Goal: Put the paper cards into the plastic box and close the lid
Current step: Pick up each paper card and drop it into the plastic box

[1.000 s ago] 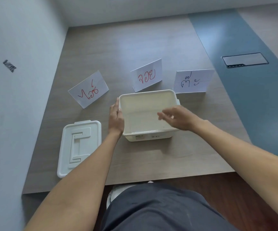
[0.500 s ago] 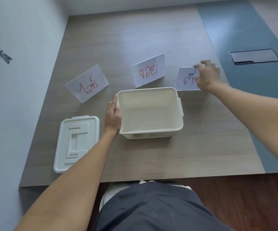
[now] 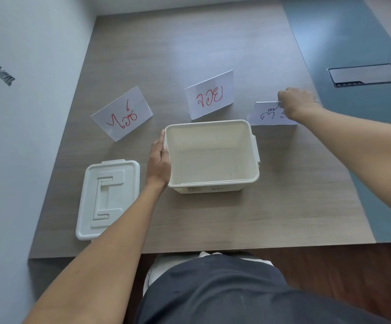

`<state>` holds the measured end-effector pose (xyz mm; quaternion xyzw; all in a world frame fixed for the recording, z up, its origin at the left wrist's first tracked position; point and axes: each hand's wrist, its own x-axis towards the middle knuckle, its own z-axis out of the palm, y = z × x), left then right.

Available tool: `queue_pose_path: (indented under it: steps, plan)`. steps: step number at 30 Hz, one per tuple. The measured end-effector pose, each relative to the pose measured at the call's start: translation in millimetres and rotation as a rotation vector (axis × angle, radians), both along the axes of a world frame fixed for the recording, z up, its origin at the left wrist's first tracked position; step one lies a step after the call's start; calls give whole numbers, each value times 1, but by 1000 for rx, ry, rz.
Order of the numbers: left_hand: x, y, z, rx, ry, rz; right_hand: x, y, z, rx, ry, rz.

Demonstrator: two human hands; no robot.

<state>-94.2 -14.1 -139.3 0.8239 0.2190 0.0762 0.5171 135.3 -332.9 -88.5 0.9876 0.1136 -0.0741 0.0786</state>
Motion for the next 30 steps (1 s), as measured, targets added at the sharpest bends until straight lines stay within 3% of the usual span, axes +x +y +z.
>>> queue_pose_path:
  steps: [7, 18, 24, 30]
  plan:
    - [-2, -3, 4, 0, -5, -11, -10, 9, 24, 194, -143, 59]
    - [-8, -6, 14, 7, 1, -6, -60, 81, 109, 550, -354, 357]
    - [-8, -5, 13, 4, -2, -14, -113, 107, 106, 675, -226, 458]
    - [-8, -6, 13, 9, 9, -12, -145, 115, 71, 584, 159, 483]
